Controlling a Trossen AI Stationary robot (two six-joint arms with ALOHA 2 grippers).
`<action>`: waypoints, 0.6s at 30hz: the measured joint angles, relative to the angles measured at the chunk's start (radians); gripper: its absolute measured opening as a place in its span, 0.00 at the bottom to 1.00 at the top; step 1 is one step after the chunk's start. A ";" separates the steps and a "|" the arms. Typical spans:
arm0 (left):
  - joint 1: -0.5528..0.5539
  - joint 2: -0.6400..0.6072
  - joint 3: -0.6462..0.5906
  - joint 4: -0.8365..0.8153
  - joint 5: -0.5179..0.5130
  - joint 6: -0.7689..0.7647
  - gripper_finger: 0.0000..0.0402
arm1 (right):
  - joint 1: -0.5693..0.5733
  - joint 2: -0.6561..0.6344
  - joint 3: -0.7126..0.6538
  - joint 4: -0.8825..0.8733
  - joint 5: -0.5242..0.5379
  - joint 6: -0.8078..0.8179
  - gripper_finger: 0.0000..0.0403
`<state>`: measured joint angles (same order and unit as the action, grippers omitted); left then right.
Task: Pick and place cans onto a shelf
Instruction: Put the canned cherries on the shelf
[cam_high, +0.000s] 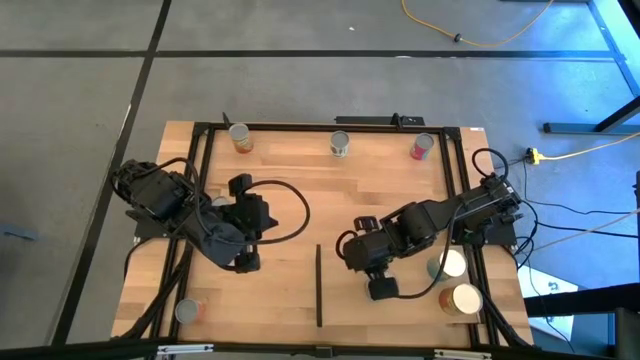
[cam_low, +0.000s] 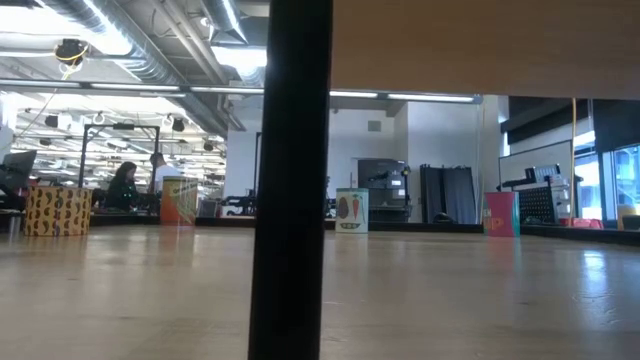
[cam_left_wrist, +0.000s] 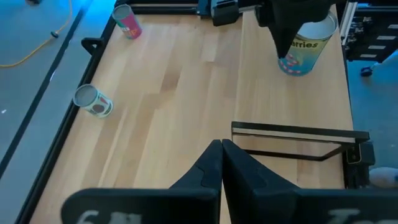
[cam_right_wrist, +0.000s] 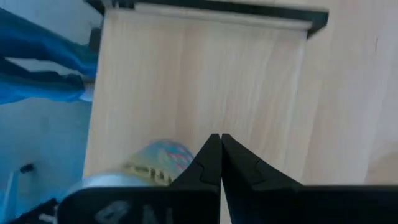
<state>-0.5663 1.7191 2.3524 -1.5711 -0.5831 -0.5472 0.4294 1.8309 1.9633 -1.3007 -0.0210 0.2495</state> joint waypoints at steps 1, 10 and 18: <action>0.000 0.000 0.000 0.000 0.000 0.000 0.00 | 0.000 0.000 0.000 0.012 0.001 -0.002 0.01; 0.000 0.000 0.000 0.000 0.001 0.005 0.00 | 0.000 0.000 0.000 0.137 -0.040 -0.050 0.01; 0.000 0.000 0.000 0.000 0.001 0.006 0.00 | 0.003 0.004 0.001 0.138 -0.101 -0.075 0.01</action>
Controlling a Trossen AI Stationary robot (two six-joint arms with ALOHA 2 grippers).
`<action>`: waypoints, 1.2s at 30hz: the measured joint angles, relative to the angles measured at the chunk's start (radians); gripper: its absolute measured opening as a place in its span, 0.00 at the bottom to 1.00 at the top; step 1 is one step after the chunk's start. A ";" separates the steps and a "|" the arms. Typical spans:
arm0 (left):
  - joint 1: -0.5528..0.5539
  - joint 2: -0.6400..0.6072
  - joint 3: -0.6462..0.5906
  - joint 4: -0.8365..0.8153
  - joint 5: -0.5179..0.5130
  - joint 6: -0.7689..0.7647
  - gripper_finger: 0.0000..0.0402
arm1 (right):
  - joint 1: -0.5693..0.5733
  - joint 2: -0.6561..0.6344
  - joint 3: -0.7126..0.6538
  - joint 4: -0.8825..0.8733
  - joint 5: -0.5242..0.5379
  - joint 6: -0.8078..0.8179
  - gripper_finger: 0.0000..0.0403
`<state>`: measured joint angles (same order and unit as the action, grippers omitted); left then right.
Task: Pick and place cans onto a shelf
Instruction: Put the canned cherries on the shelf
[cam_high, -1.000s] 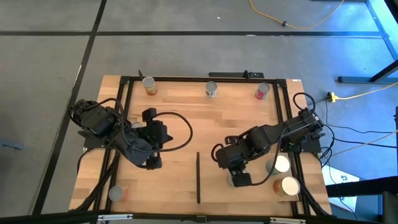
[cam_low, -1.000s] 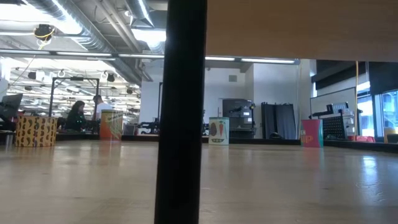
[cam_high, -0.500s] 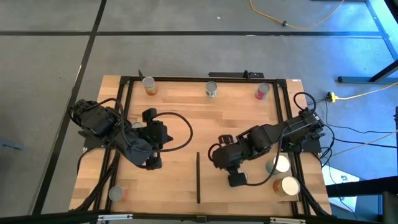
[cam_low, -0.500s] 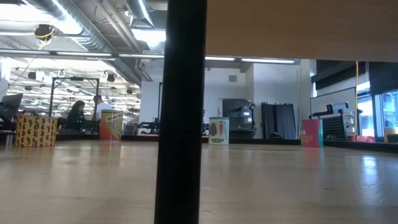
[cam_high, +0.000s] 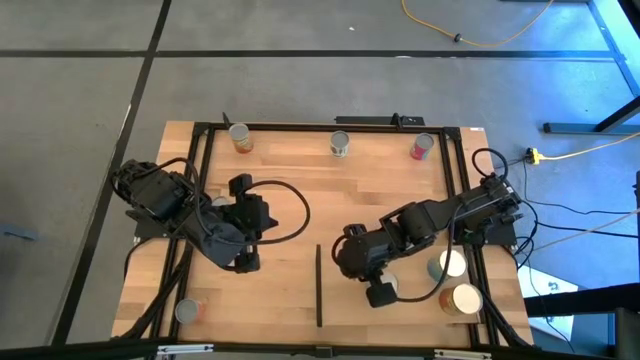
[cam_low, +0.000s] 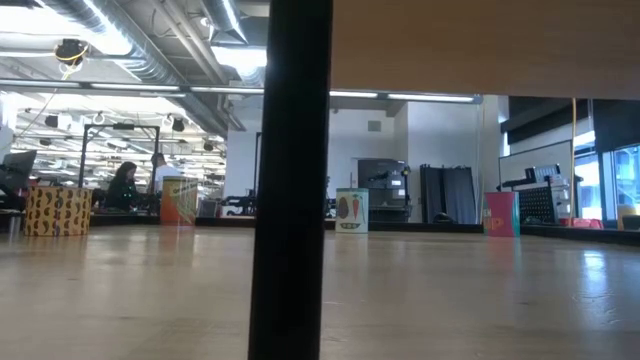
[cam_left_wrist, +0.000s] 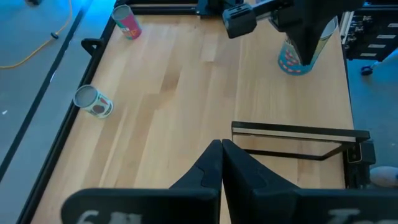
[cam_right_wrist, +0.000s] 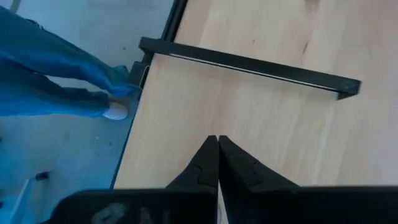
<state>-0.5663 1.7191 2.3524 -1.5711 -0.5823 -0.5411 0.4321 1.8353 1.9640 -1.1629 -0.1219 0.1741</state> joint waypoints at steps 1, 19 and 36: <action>0.000 0.000 0.000 0.000 0.000 0.000 0.00 | 0.000 0.002 0.000 -0.001 -0.002 0.001 0.01; 0.000 0.000 0.000 0.000 -0.002 -0.034 0.00 | 0.093 0.013 0.000 -0.161 -0.012 0.088 0.01; 0.000 0.000 0.000 0.000 -0.004 -0.036 0.00 | 0.119 0.003 0.077 -0.188 0.151 0.090 0.01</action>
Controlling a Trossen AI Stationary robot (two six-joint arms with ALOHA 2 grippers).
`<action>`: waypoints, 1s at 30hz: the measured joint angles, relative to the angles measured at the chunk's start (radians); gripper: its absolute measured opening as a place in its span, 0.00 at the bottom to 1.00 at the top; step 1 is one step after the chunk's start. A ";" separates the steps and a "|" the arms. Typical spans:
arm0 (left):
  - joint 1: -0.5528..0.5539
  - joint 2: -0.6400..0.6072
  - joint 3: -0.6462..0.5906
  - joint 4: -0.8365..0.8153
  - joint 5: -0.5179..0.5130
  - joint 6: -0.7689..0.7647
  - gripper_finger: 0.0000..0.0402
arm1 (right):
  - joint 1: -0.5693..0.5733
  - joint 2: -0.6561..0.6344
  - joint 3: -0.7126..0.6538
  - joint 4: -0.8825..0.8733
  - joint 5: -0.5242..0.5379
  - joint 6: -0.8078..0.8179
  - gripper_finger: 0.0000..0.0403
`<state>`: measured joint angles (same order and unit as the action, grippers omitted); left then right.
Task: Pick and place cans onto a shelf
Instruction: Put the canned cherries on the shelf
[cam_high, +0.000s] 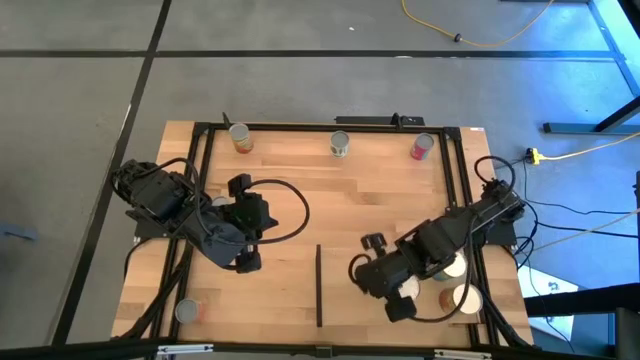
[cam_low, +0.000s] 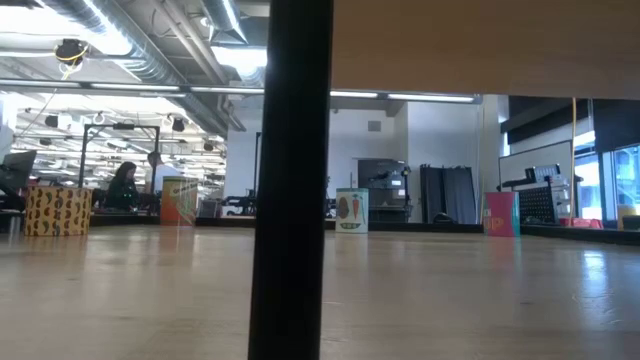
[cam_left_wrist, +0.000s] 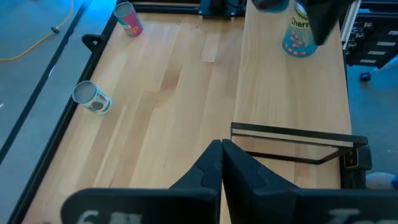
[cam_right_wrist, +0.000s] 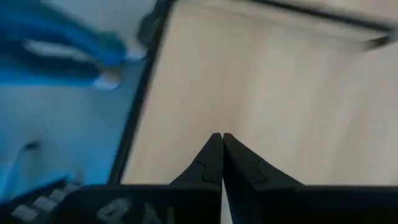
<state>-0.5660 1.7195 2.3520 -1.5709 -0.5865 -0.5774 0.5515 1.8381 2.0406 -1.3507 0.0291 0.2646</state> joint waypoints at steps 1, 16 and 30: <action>0.000 0.000 0.000 0.000 0.000 0.000 0.00 | -0.004 -0.001 0.024 -0.020 0.045 0.024 0.01; 0.000 0.000 0.000 0.000 0.017 0.000 0.00 | -0.019 -0.030 0.027 -0.220 0.162 0.230 0.01; 0.000 0.000 0.000 0.000 0.023 0.003 0.00 | -0.017 -0.042 -0.086 -0.220 0.014 0.229 0.01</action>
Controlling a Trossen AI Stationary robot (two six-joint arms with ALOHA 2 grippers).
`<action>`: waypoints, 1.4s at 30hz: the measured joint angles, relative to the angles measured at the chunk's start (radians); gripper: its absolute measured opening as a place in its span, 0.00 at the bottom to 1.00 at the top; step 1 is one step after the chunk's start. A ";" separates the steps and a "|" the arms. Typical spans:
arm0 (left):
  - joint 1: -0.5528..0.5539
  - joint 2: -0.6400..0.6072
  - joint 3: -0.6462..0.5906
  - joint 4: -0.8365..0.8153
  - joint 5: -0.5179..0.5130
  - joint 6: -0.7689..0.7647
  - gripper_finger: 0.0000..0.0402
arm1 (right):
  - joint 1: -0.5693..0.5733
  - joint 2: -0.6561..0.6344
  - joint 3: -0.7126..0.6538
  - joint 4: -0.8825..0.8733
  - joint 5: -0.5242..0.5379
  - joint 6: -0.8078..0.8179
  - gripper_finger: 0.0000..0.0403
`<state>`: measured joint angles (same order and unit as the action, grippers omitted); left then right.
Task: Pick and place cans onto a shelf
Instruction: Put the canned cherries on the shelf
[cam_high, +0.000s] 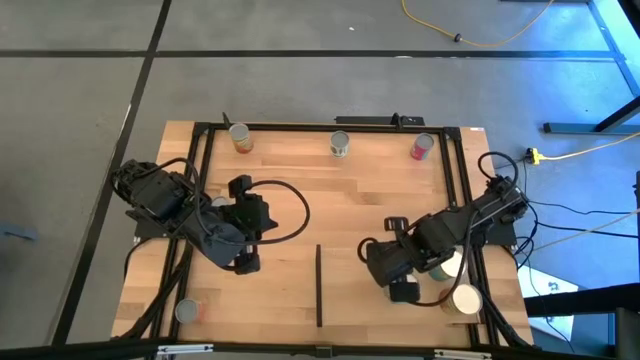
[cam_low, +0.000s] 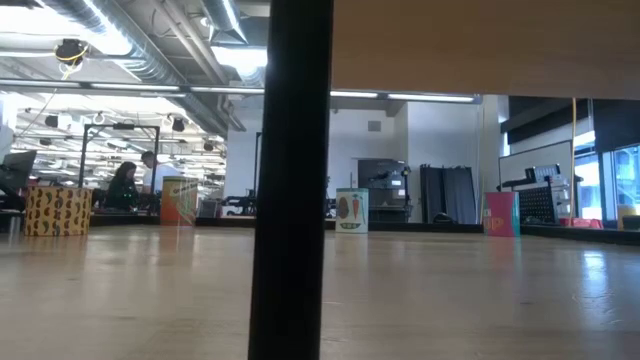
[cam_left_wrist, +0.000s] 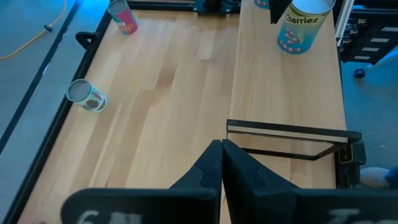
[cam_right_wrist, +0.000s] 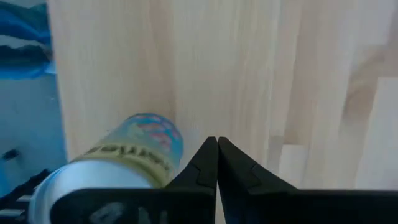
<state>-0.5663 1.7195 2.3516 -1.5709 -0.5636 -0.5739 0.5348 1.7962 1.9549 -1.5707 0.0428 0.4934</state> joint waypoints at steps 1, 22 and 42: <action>0.000 0.000 0.000 0.000 0.000 0.000 0.00 | 0.002 0.000 0.000 0.000 -0.014 0.000 0.01; 0.000 0.000 0.000 0.000 0.001 0.000 0.00 | 0.074 0.000 0.005 -0.003 -0.061 0.000 0.01; 0.000 0.000 0.000 0.000 0.000 -0.027 0.00 | 0.092 0.018 0.099 0.180 -0.062 -0.180 0.01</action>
<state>-0.5663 1.7195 2.3516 -1.5709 -0.5636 -0.6010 0.6266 1.8142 2.0537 -1.3906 -0.0193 0.3139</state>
